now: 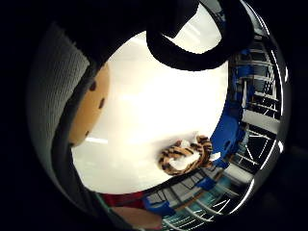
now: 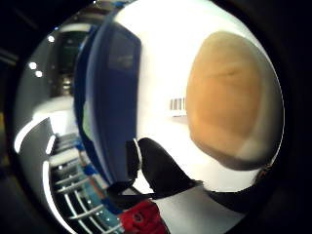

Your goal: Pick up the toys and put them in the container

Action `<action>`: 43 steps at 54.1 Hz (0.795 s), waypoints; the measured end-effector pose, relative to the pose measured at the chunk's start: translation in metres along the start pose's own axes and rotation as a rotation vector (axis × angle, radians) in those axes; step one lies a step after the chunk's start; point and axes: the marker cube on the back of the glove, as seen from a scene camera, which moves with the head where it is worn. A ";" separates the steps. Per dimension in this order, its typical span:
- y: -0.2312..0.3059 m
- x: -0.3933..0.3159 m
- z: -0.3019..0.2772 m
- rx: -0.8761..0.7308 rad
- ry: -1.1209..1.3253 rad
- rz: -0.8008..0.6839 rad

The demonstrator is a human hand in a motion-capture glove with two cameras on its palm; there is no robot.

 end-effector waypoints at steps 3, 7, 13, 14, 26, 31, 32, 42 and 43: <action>-0.002 -0.002 0.006 -0.011 0.005 0.000; -0.003 -0.005 0.012 -0.021 0.016 -0.004; -0.006 -0.005 0.022 -0.063 0.048 0.009; -0.006 -0.004 0.025 -0.072 0.049 0.014; -0.011 -0.001 0.036 -0.144 0.107 0.042; -0.011 -0.002 0.034 -0.177 0.131 0.049; -0.012 -0.002 0.033 -0.184 0.135 0.052; -0.012 -0.003 0.030 -0.199 0.157 0.064; -0.011 -0.004 0.030 -0.193 0.156 0.067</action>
